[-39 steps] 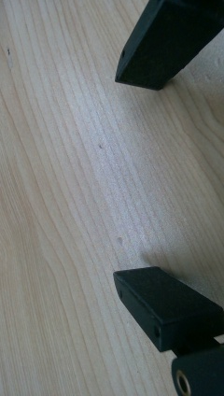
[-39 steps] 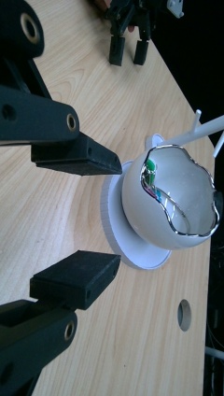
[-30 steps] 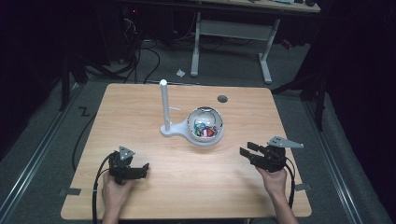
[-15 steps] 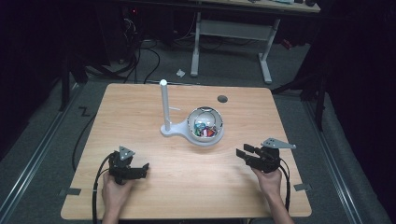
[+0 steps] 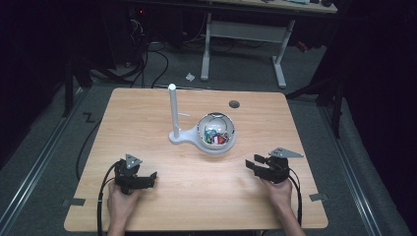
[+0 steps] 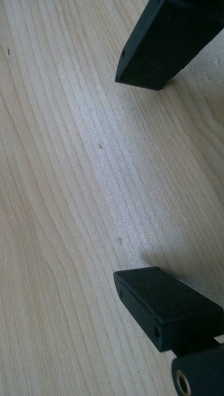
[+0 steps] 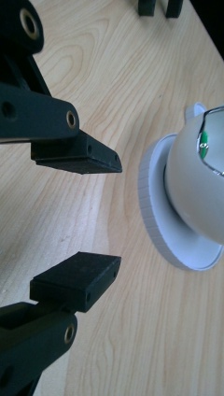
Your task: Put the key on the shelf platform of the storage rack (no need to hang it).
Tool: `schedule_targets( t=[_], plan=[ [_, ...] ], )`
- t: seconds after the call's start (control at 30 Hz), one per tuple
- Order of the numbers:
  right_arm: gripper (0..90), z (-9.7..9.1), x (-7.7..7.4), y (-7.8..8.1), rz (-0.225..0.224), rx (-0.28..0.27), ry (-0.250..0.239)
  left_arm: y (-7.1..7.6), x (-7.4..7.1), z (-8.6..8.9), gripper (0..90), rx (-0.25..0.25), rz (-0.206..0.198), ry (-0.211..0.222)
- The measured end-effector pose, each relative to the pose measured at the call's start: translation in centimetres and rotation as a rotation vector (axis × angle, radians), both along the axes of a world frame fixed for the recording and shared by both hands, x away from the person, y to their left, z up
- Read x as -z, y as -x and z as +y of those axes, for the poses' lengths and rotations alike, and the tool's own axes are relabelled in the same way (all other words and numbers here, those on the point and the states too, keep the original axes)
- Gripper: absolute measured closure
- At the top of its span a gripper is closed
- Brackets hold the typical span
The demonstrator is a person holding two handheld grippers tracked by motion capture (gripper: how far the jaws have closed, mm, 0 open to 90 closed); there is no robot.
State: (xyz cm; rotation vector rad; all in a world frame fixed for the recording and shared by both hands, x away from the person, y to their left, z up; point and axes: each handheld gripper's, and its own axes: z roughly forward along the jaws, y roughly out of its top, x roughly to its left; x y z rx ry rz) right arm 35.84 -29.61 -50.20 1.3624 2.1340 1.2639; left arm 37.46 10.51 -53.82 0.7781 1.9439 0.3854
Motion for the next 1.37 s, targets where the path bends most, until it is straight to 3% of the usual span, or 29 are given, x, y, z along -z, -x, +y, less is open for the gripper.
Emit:
schedule_targets(
  t=[0.8,1.0,1.37],
  plan=[
    [43.9,1.0,2.8,-0.9,0.032,0.061,0.181,0.0,0.0,0.0,6.2,0.001,0.000,0.000],
    [41.1,1.6,2.9,-0.8,0.026,0.055,0.254,0.0,0.0,0.0,6.2,0.000,0.000,0.000],
    [39.3,1.6,2.9,-0.9,0.032,0.063,0.253,0.0,0.0,0.0,6.2,0.000,0.000,0.000]
  ],
)
